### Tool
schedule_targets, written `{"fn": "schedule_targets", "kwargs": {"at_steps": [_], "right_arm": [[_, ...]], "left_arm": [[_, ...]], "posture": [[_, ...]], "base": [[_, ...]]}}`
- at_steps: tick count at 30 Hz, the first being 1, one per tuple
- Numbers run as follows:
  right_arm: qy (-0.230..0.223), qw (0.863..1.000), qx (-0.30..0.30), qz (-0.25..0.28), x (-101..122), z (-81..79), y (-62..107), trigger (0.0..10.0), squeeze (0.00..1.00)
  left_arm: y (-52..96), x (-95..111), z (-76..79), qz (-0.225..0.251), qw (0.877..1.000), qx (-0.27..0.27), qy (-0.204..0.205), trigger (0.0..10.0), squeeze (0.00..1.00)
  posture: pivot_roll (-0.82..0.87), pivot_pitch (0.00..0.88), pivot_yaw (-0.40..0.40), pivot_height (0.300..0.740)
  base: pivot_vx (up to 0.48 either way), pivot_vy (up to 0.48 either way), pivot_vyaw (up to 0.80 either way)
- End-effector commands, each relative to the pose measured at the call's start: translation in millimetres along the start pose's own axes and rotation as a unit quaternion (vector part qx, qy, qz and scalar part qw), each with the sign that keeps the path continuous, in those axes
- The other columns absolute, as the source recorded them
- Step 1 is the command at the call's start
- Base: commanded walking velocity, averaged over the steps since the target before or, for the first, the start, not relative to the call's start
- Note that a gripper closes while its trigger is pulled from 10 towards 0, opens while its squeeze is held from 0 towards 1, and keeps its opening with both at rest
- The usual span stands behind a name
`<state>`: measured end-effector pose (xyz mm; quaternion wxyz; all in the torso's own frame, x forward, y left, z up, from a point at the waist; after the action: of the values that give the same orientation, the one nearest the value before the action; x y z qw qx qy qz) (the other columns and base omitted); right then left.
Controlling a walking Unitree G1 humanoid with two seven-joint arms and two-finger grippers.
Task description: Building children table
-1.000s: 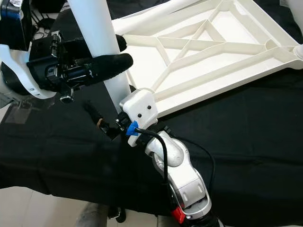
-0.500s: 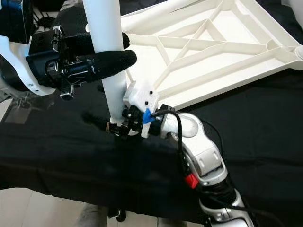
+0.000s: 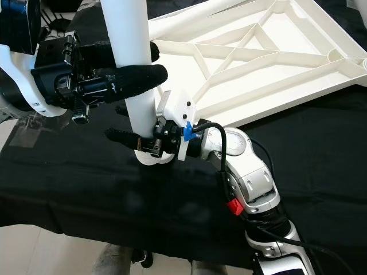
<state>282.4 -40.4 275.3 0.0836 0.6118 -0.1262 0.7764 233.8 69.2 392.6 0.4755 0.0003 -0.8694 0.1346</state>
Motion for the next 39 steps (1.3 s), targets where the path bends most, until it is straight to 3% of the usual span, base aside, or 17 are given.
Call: {"fn": "schedule_targets", "kwargs": {"at_steps": [1, 4, 5, 7, 8, 13, 24, 28, 29, 30, 31, 32, 33, 35, 37, 38, 39], "right_arm": [[0.005, 1.0, 0.009, -0.002, -2.1, -3.5, -2.1, 0.0, 0.0], [0.006, 1.0, -0.001, -0.006, -6.6, -1.3, -1.7, 0.0, 0.0], [0.004, 1.0, -0.015, -0.005, -8.2, 1.7, -2.6, 0.0, 0.0], [0.004, 1.0, -0.015, -0.005, -8.2, 1.7, -2.6, 0.0, 0.0], [-0.001, 0.999, -0.038, 0.001, -9.8, 6.6, -4.4, 0.0, 0.0], [-0.01, 0.996, -0.091, 0.02, -9.4, 21.9, -4.9, 0.0, 0.0], [-0.011, 0.985, -0.173, 0.016, -20.8, 47.6, 9.6, 0.0, 0.0], [-0.025, 0.965, -0.258, 0.036, -22.3, 78.0, 27.6, 0.0, 0.0], [-0.034, 0.952, -0.301, 0.054, -20.7, 91.7, 37.3, 0.0, 0.0], [-0.034, 0.952, -0.301, 0.054, -20.7, 91.7, 37.3, 0.0, 0.0], [-0.035, 0.94, -0.332, 0.067, -19.5, 99.8, 43.8, 0.0, 0.0], [-0.026, 0.93, -0.359, 0.075, -18.1, 104.2, 48.9, 0.0, 0.0], [-0.026, 0.93, -0.359, 0.075, -18.1, 104.2, 48.9, 0.0, 0.0], [0.013, 0.918, -0.391, 0.067, -17.7, 106.9, 55.5, 0.7, 0.0], [0.013, 0.918, -0.391, 0.067, -17.7, 106.9, 55.5, 0.7, 0.0], [0.03, 0.913, -0.403, 0.053, -21.1, 107.5, 58.3, 3.8, 0.0], [0.03, 0.913, -0.403, 0.053, -21.1, 107.5, 58.3, 3.8, 0.0]], "left_arm": [[-0.7, 4.1, 4.0, 0.007, 1.0, -0.015, -0.004, 0.0, 0.0], [-0.6, 3.0, 2.9, 0.013, 1.0, -0.003, -0.008, 0.0, 0.0], [-1.5, 4.0, -5.2, 0.026, 0.999, 0.027, -0.002, 8.3, 0.62], [-1.5, 4.0, -5.2, 0.026, 0.999, 0.027, -0.002, 8.3, 0.62], [-1.0, 8.9, -20.4, 0.058, 0.996, 0.072, 0.017, 10.0, 1.0], [41.3, 64.9, -76.5, 0.196, 0.961, 0.189, 0.04, 10.0, 1.0], [132.0, 70.7, -76.0, 0.245, 0.917, 0.315, 0.027, 10.0, 1.0], [157.7, 13.4, -76.3, 0.16, 0.884, 0.436, 0.055, 10.0, 1.0], [166.2, -42.4, -68.5, 0.081, 0.856, 0.5, 0.101, 10.0, 1.0], [166.2, -42.4, -68.5, 0.081, 0.856, 0.5, 0.101, 10.0, 1.0], [165.5, -108.9, -43.7, -0.022, 0.833, 0.531, 0.153, 10.0, 1.0], [159.9, -159.6, -13.0, -0.09, 0.811, 0.541, 0.204, 10.0, 0.11], [159.9, -159.6, -13.0, -0.09, 0.811, 0.541, 0.204, 10.0, 0.11], [135.8, -209.7, 39.9, -0.163, 0.805, 0.503, 0.269, 10.0, 0.0], [135.8, -209.7, 39.9, -0.163, 0.805, 0.503, 0.269, 10.0, 0.0], [123.0, -218.4, 60.8, -0.188, 0.821, 0.465, 0.273, 10.0, 0.0], [123.0, -218.4, 60.8, -0.188, 0.821, 0.465, 0.273, 10.0, 0.0]], "posture": [[0.04, 0.341, 0.071, 0.74], [0.03, 0.302, 0.062, 0.74], [0.02, 0.287, 0.055, 0.74], [0.02, 0.287, 0.055, 0.74], [0.02, 0.261, 0.048, 0.74], [0.01, 0.207, 0.04, 0.74], [0.01, 0.127, 0.017, 0.74], [0.04, 0.05, -0.009, 0.74], [0.05, 0.02, -0.01, 0.74], [0.05, 0.02, -0.01, 0.74], [0.04, 0.0, -0.011, 0.74], [0.03, 0.0, -0.011, 0.74], [0.03, 0.0, -0.011, 0.74], [0.02, 0.0, -0.005, 0.74], [0.02, 0.0, -0.005, 0.74], [0.01, 0.0, 0.003, 0.74], [0.01, 0.0, 0.003, 0.74]], "base": [[0.0, 0.0, 0.0], [0.0, 0.0, 0.0], [0.0, 0.0, 0.0], [0.0, 0.0, 0.0], [0.0, 0.0, 0.0], [0.0, 0.0, 0.0], [0.0, 0.0, 0.0], [0.0, 0.0, 0.0], [0.0, 0.0, 0.0], [0.0, 0.0, 0.0], [0.0, 0.0, 0.0], [0.0, 0.0, 0.0], [0.0, 0.0, 0.0], [0.0, 0.0, 0.0], [0.0, 0.0, 0.0], [0.0, 0.0, 0.0], [0.0, 0.0, 0.0]]}}
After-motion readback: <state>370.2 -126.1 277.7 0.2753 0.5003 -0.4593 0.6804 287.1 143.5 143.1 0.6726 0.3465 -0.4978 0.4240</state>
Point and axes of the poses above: a point about 5 cm out from each wrist's last joint towards the gripper, its own y axis pointing back from the gripper into the wrist, its own x axis along the axis of the wrist's last joint, z = x × y, the point moved 4 cm from there along -y, pointing out of the wrist towards the gripper, and after that the axes turned 10 degrees about -y, right-handed, at the moved point
